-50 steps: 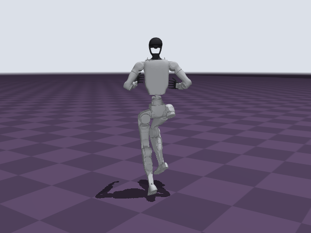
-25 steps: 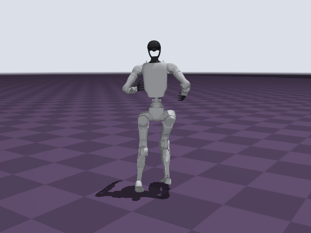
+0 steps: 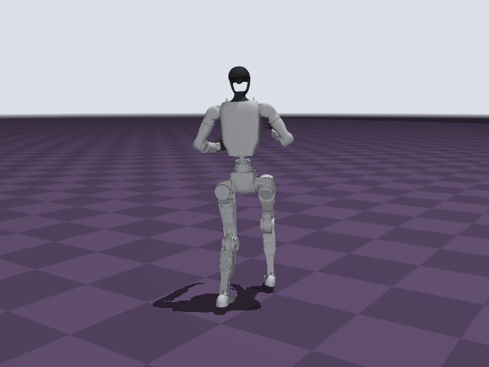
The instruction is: Dance
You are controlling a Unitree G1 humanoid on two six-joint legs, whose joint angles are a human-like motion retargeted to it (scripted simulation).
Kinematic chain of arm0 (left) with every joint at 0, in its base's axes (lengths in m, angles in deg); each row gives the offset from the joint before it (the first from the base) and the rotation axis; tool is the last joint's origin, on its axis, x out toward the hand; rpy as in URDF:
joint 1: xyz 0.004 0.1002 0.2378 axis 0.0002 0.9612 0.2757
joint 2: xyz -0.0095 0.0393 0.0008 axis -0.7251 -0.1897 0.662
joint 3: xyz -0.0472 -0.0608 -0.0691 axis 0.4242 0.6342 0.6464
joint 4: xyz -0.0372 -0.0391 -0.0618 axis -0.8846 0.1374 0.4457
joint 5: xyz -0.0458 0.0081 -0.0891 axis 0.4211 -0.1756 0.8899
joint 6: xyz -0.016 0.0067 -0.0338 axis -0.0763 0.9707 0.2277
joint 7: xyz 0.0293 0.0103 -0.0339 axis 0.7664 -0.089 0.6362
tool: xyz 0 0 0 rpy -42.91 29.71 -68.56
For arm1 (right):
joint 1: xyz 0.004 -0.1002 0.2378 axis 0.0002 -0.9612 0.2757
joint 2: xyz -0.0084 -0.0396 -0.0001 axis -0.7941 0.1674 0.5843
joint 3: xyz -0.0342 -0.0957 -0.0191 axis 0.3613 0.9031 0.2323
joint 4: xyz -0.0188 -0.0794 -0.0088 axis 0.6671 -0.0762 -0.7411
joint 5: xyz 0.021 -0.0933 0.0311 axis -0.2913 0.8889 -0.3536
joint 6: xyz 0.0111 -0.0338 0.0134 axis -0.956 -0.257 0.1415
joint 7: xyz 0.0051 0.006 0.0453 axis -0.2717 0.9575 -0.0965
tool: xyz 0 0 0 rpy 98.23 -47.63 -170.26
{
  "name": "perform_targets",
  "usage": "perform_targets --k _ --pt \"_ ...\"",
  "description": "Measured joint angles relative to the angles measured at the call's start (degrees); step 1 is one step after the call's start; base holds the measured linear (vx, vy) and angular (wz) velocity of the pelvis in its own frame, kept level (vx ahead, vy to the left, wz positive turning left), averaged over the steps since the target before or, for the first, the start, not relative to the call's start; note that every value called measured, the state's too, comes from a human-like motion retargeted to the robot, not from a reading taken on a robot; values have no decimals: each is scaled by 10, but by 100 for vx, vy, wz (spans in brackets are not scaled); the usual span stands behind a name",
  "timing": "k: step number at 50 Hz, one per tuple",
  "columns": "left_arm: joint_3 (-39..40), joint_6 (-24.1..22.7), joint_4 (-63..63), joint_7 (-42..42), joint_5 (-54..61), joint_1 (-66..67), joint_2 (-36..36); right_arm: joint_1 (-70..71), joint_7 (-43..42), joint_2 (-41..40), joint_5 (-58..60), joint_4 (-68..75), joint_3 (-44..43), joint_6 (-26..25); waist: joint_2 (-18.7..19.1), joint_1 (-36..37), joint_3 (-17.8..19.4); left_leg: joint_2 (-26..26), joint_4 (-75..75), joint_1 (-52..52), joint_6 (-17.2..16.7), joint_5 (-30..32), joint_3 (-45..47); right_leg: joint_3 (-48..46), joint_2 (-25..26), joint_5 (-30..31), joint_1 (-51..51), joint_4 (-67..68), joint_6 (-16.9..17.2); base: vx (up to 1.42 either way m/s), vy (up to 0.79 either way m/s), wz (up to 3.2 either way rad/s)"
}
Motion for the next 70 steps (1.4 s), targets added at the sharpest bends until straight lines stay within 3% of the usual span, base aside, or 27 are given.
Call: perform_targets --k 6,8,12,17,23,27,30,33,37,42,46,50,54,58,62,65,67,70 --pt "-2 -5 -37 10 -5 0 -17 -8 19 -5 19 -26 35 -5 -34 6 12 -33 -29 -49 12 12 15 -41 -62 -130 -19 163 -50 -49 12 -57" --pt "1 3 -30 5 -9 8 -30 -8 40 -10 14 -21 49 -13 -65 5 9 -69 -75 -53 15 41 13 -49 -107 -185 -3 242 -69 -38 7 -26" --pt "9 21 6 -8 -26 51 -42 -27 74 -22 24 -9 64 -27 -108 26 -2 -118 -128 -72 23 86 18 -54 -167 -227 75 329 -86 -36 7 -45" --pt "31 36 60 -32 -37 120 -44 -45 102 -34 56 1 68 -38 -148 63 -12 -152 -158 -103 41 116 40 -46 -201 -193 191 331 -51 -38 6 -62" --pt "55 44 87 -54 -32 176 -51 -26 92 -48 96 -10 64 -39 -169 103 -18 -150 -144 -155 54 133 80 -30 -185 -161 284 234 -1 -43 2 -79" --pt "53 50 77 -67 -15 177 -61 11 63 -53 117 -31 60 -31 -163 113 -19 -130 -125 -197 48 150 96 -37 -174 -215 310 154 -14 -46 -3 -82" --pt "41 54 56 -75 8 154 -69 47 38 -54 129 -48 59 -22 -144 113 -16 -109 -104 -233 32 162 94 -59 -169 -293 313 104 -54 -49 -6 -83" --pt "18 55 25 -80 41 100 -70 91 16 -49 137 -55 62 -15 -104 114 -10 -83 -88 -267 -7 154 32 -88 -145 -338 299 55 -98 -52 -7 -103" --pt "-20 55 -28 -93 85 21 -60 113 22 -35 119 -59 85 -14 -59 99 -8 -53 -87 -281 -53 133 -27 -117 -121 -334 270 3 -122 -53 -4 -80" --pt "-79 56 -89 -113 116 -64 -57 68 62 -16 66 -47 125 -28 -30 60 -18 11 28 -257 -58 98 0 -124 -102 -290 227 -35 -111 -48 6 -71" --pt "-129 56 -92 -115 128 -131 -48 1 90 5 33 -23 132 -40 -3 17 -36 58 73 -174 -55 70 11 -116 -71 -245 193 -67 -106 -47 17 -95" --pt "-165 46 -47 -106 128 -190 -14 -65 96 18 23 13 124 -42 -20 -55 -44 15 -75 -85 -39 59 23 -99 -101 -244 123 -14 -85 -50 22 -62" --pt "-173 45 -2 -83 101 -197 -2 -104 100 16 35 37 122 -45 -42 -85 -32 -13 -120 -93 -24 58 52 -125 -156 -287 66 133 -102 -60 20 -62" --pt "-167 42 49 -54 62 -168 -9 -105 96 22 60 38 117 -46 -95 -74 -47 -91 -180 -136 -10 125 54 -94 -208 -300 58 296 -102 -63 14 -12" --pt "-135 40 68 -20 9 -87 -40 -63 51 19 101 38 96 -37 -130 -28 -52 -135 -176 -206 -7 179 63 -76 -196 -300 128 305 -82 -62 9 -2" --pt "-93 41 74 -9 -19 -16 -62 -10 0 13 142 43 73 -24 -118 15 -41 -126 -142 -261 -24 198 61 -88 -167 -352 182 212 -103 -59 6 -35" --pt "-62 40 77 -14 -27 30 -72 43 -31 6 166 51 62 -18 -90 45 -34 -116 -110 -298 -72 206 16 -104 -145 -393 188 156 -134 -57 4 -75" --pt "-34 39 77 -28 -33 97 -83 115 -69 -2 184 64 47 -19 -58 64 -32 -82 -21 -322 -80 172 39 -127 -139 -411 174 126 -154 -55 3 -50"
